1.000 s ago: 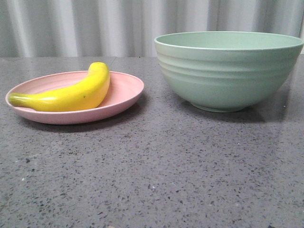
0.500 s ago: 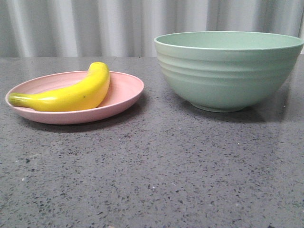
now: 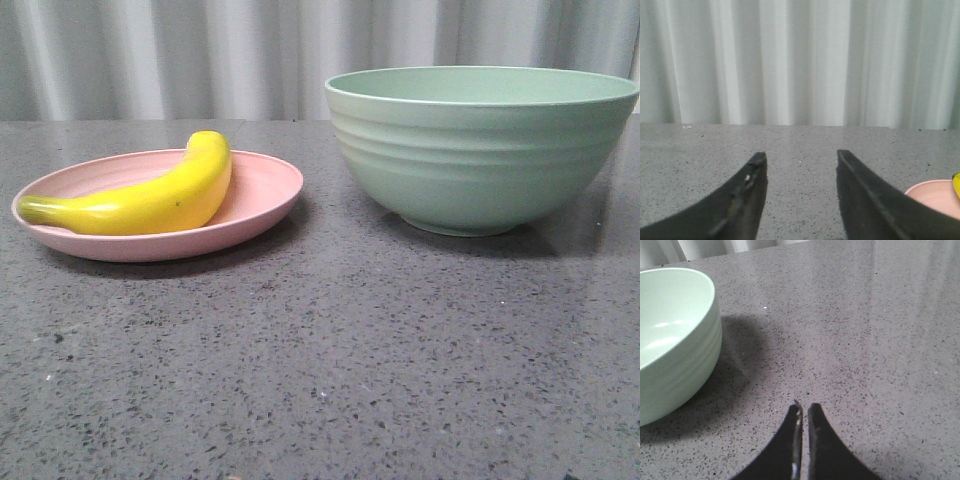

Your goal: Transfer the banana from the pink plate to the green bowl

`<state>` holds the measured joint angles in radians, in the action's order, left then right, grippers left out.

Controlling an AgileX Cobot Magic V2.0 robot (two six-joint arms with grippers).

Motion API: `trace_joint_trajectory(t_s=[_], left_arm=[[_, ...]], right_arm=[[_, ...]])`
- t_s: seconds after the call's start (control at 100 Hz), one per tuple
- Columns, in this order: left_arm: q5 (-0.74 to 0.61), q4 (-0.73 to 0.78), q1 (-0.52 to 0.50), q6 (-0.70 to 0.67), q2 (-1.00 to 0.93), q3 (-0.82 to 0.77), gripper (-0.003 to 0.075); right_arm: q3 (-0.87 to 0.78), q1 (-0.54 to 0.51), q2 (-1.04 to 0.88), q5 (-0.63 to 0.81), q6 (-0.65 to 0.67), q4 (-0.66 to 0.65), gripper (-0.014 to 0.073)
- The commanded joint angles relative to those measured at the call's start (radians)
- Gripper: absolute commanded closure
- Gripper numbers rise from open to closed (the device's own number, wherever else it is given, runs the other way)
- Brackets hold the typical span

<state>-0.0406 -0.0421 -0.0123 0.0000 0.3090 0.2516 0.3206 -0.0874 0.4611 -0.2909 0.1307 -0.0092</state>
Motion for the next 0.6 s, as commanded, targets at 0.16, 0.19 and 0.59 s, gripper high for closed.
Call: trace_joint_trajectory(t_s=[0.16,0.19,0.59], left_arm=[[-0.112,-0.007,-0.001,-0.007,0.020,0.038,0.0265],[-0.112,-0.011,-0.001,-0.007,0.024,0.038,0.0265],[0.058,-0.019,0.164,-0.007,0.234,0.246,0.0265]], right_arm=[[0.029,-0.006,0.012,0.068,-0.004,0.002,0.0656],[0.029,-0.006,0.012,0.068,-0.004,0.002,0.0656],[0.029,-0.006,0.012,0.068,-0.004,0.016,0.0656]])
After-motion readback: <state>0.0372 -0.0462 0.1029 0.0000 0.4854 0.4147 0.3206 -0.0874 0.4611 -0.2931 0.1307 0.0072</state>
